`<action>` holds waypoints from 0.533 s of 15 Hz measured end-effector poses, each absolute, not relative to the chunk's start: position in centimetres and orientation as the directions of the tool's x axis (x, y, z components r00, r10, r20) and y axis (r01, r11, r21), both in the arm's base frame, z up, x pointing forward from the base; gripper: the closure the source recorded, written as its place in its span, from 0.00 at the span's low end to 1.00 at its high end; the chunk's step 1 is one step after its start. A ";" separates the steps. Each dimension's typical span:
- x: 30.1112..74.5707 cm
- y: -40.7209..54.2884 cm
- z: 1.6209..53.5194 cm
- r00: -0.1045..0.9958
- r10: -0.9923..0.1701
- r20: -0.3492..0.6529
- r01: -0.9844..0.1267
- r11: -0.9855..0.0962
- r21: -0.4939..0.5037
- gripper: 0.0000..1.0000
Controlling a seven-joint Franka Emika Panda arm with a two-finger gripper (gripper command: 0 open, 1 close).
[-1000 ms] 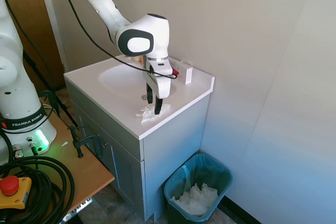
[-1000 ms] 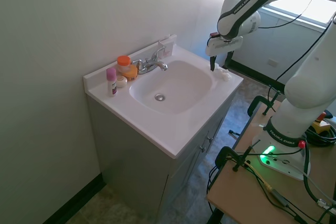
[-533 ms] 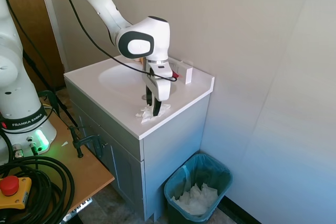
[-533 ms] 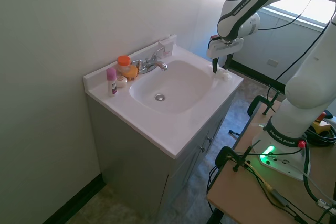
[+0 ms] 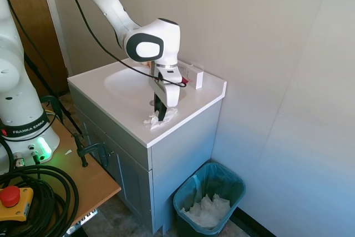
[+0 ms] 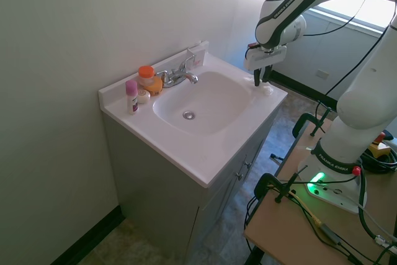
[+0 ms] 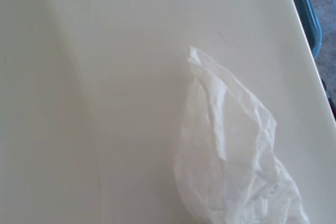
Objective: Throw the tissue in the trash bin
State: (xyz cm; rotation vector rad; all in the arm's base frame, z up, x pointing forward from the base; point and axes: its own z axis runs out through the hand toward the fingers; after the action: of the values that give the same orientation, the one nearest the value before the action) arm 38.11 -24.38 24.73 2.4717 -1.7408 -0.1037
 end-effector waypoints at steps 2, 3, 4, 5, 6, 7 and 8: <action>38.2 -24.4 24.8 0.339 -0.941 0.010 -0.933 -0.335 0.130 1.00; 38.2 -24.4 24.9 0.340 -0.940 0.011 -0.933 -0.336 0.129 1.00; 38.3 -24.5 24.9 0.341 -0.940 0.011 -0.933 -0.337 0.127 1.00; 38.5 -24.6 25.1 0.340 -0.940 0.012 -0.934 -0.336 0.120 1.00; 38.8 -24.6 25.6 0.337 -0.942 0.013 -0.937 -0.333 0.106 1.00; 39.2 -24.6 26.5 0.331 -0.943 0.017 -0.941 -0.328 0.085 1.00; 39.7 -24.6 28.0 0.325 -0.946 0.020 -0.944 -0.323 0.063 1.00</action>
State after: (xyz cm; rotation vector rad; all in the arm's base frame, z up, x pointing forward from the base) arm 39.72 -24.55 28.01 2.5053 -1.7893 -0.0305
